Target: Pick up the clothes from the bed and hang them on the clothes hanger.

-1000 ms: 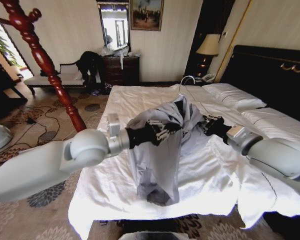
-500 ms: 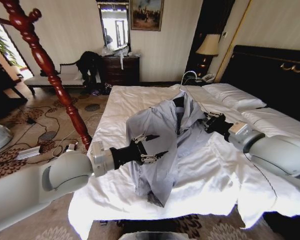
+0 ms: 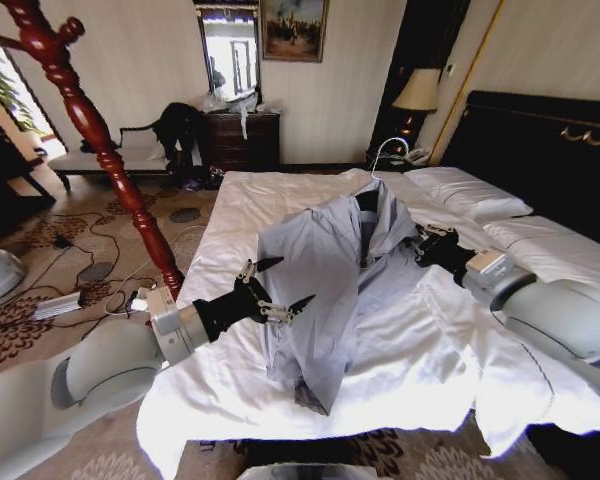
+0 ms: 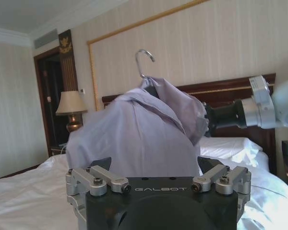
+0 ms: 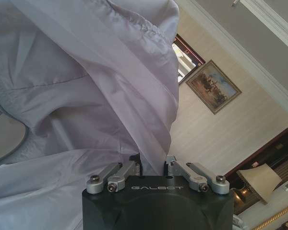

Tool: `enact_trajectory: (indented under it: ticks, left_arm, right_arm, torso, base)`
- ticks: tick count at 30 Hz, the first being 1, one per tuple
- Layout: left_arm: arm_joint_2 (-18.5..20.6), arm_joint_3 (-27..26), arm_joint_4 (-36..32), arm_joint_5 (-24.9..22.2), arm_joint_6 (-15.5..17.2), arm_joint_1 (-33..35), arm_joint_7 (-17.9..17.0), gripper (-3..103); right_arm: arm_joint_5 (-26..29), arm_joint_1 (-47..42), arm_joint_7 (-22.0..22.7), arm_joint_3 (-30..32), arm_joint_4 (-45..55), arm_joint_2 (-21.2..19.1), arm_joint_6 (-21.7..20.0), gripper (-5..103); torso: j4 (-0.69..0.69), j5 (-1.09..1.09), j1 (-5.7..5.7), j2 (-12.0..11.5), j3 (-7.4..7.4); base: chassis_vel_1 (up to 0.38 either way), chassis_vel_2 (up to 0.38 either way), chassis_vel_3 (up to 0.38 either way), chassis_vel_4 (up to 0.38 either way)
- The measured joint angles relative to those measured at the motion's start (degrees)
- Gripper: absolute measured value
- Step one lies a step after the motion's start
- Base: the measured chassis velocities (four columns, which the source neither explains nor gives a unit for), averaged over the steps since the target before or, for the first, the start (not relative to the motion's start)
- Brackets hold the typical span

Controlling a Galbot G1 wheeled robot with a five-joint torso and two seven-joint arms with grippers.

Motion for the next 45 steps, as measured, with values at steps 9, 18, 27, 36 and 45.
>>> enact_trajectory:
  ticks: [9, 18, 27, 36, 45]
  left_arm:
    - [-0.7, -1.7, 0.1, -5.5, -0.1, 2.5, -2.1, 100]
    - [0.4, -6.5, 0.1, -13.6, 0.6, 0.2, -2.4, 102]
    - [1.4, -8.2, 0.1, -17.4, 1.0, -0.7, -2.7, 99]
    - [1.5, -9.2, 0.1, -20.6, 1.3, -3.6, -1.7, 99]
    - [0.4, -1.7, 0.1, -25.3, 4.6, -13.4, 2.3, 100]
  right_arm:
    - [-5.9, -1.7, -1.1, -0.9, -0.5, 4.2, 3.7, 20]
    - [-11.7, -2.3, -1.9, -2.9, -1.4, 7.3, 6.9, 20]
    - [-13.9, -2.0, -2.3, -4.2, -1.6, 7.9, 7.8, 20]
    - [-19.9, -2.3, -3.7, -4.7, -1.0, 8.6, 12.4, 20]
    - [-22.2, -0.9, -3.9, -6.5, -1.2, 8.4, 14.5, 20]
  torso:
    - [0.01, -0.01, 0.0, 0.0, 0.0]
    - [0.01, -0.01, 0.0, 0.0, 0.0]
    - [0.01, -0.01, 0.01, 0.0, 0.0]
    - [0.01, -0.01, 0.0, 0.0, 0.0]
    - [0.02, -0.01, 0.0, 0.0, 0.0]
  base:
    - [0.0, 0.0, 0.0, 0.0]
    - [0.0, 0.0, 0.0, 0.0]
    - [0.0, 0.0, 0.0, 0.0]
    - [0.0, 0.0, 0.0, 0.0]
    - [0.0, 0.0, 0.0, 0.0]
